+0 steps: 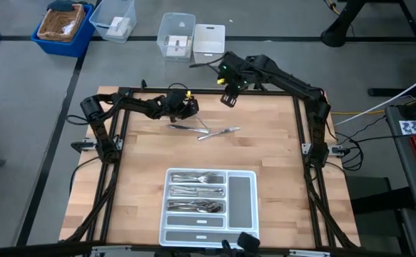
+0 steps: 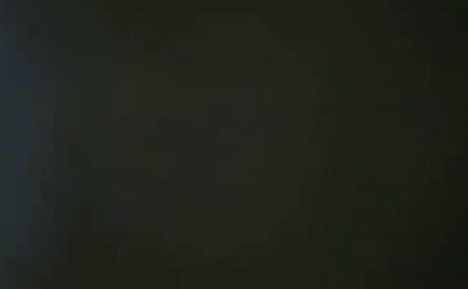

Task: Sort silverware
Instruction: Put the silver knife into the middle section of the white silverware tray

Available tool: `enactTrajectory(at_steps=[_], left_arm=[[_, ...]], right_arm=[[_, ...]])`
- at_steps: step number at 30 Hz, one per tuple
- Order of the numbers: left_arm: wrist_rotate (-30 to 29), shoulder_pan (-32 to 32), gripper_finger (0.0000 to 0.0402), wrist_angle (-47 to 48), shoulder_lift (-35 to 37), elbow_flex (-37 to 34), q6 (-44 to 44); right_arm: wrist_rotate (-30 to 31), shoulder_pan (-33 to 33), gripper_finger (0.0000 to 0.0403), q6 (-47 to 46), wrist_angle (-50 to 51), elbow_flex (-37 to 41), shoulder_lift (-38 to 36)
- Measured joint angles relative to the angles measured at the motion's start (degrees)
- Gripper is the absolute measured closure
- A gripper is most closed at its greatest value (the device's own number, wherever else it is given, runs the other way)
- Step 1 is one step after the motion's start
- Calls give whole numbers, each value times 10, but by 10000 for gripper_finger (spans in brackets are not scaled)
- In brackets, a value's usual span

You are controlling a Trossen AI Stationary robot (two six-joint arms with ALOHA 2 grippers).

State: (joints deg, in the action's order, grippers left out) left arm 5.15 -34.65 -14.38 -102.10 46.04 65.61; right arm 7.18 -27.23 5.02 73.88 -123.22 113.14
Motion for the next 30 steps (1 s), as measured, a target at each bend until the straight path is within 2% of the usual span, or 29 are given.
enactTrajectory(at_steps=[5,10,15,19,26,30], left_arm=[[20,-1,361,2,10,0,15],[22,-27,361,18,51,0,-23],[22,-82,361,93,125,0,-84],[21,-123,361,165,176,0,-138],[21,-174,361,239,225,0,-215],[21,-193,361,257,229,0,-245]], right_arm=[[-82,-18,300,-16,-95,50,0],[-99,-17,300,-63,-220,135,1],[-132,-15,300,-94,-360,235,1],[-178,-10,300,-148,-516,319,5],[-176,18,300,-203,-653,340,75],[-99,43,305,-197,-648,316,79]])
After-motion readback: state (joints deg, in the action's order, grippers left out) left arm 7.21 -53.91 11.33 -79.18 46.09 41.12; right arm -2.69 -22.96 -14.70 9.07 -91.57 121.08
